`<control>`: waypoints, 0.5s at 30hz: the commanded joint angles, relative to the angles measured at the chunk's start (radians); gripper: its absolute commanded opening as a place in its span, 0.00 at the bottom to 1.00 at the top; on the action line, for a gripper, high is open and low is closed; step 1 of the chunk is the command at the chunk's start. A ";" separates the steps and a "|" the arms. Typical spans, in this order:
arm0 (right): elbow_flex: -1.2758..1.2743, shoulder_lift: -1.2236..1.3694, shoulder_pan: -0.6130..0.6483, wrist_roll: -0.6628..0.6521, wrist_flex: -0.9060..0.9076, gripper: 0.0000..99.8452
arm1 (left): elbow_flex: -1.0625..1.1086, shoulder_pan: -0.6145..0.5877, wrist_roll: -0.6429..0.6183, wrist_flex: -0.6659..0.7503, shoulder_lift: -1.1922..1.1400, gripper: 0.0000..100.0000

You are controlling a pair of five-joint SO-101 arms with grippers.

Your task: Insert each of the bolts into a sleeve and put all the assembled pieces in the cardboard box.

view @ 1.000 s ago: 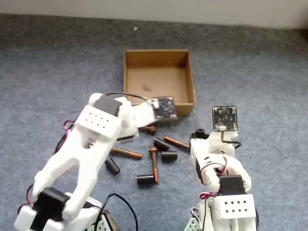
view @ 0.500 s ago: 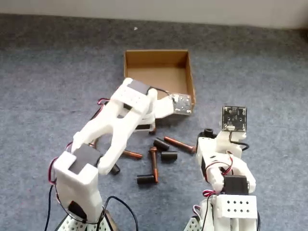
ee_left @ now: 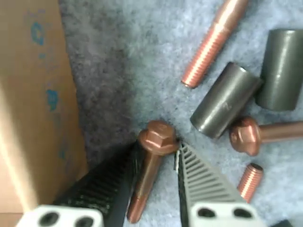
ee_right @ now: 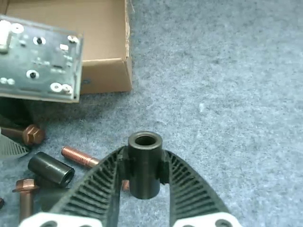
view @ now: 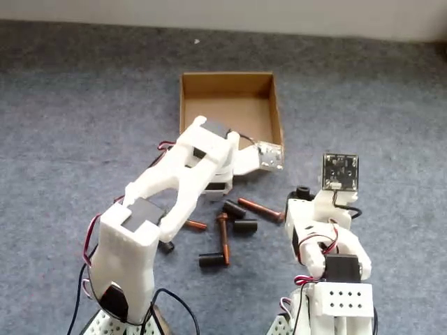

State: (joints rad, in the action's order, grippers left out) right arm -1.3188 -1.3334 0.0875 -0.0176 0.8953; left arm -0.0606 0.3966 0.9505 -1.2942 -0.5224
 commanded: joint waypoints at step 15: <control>0.018 -0.022 -0.005 0.006 -0.021 0.01 | -0.058 0.031 -0.186 0.046 0.047 0.00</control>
State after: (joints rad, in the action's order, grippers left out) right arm -1.3188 -1.3334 0.0875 -0.0176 0.8953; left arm -0.0744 0.4181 0.8539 -1.2727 -0.5393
